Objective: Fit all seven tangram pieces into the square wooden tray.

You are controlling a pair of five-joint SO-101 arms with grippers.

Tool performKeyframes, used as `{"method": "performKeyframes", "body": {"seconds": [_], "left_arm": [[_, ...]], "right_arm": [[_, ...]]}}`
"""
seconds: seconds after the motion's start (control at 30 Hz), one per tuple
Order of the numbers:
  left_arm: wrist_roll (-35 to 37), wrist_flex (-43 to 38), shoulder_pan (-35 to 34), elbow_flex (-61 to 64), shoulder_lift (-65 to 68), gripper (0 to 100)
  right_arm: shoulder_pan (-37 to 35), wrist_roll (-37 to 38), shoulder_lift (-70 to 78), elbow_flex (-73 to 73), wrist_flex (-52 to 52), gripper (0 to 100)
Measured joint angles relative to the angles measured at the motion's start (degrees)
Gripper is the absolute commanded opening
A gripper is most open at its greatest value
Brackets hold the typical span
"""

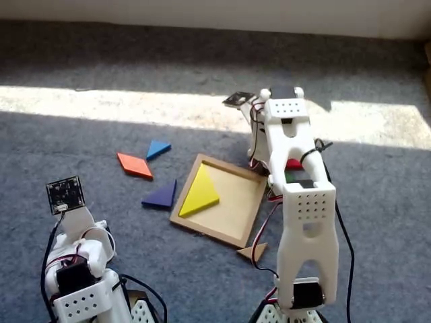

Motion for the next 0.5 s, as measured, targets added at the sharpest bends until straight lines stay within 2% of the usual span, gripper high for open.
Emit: {"method": "performKeyframes", "body": {"seconds": [0.5], "left_arm": [[0.0, 0.0, 0.0, 0.0, 0.0, 1]], "right_arm": [[1.49, 0.09, -0.09, -0.79, -2.29, 17.4]]}}
